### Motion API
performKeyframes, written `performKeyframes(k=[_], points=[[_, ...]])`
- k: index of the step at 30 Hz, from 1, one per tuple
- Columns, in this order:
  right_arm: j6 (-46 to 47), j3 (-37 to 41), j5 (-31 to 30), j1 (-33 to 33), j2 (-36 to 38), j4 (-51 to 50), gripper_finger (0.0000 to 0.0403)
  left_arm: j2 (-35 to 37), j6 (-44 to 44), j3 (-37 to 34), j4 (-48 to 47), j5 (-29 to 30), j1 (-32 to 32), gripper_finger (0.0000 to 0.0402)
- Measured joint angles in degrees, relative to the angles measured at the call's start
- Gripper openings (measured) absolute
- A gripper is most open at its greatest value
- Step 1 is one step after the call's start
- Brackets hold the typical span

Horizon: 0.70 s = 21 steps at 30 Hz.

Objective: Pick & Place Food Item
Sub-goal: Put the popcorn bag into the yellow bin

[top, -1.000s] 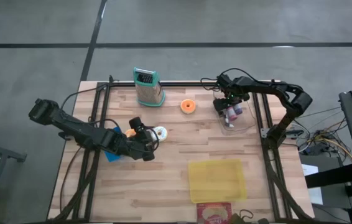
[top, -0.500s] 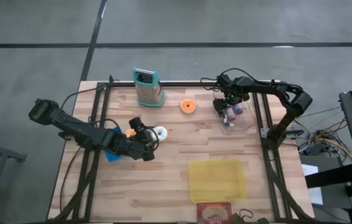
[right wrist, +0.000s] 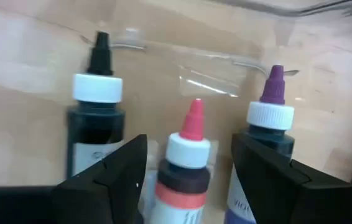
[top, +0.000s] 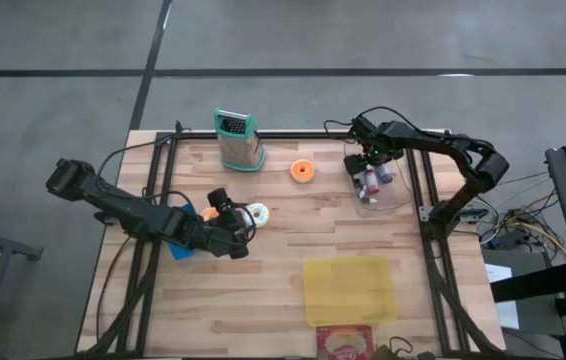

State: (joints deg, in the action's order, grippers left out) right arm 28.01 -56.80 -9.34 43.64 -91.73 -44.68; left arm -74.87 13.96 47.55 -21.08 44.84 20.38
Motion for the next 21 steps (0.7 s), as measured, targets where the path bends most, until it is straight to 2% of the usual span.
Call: performKeyframes(k=[12, 21], points=[[3.22, -0.07, 0.74, -1.55, 12.42, -0.03, 0.0226, 0.0, -0.42, 0.0, -0.01, 0.02, 0.01, 0.0287], [3.53, -0.09, 0.81, -9.41, 22.14, 0.32, 0.0226, 0.0, -0.4, 0.0, -0.02, 2.0, 0.0, 0.0287]])
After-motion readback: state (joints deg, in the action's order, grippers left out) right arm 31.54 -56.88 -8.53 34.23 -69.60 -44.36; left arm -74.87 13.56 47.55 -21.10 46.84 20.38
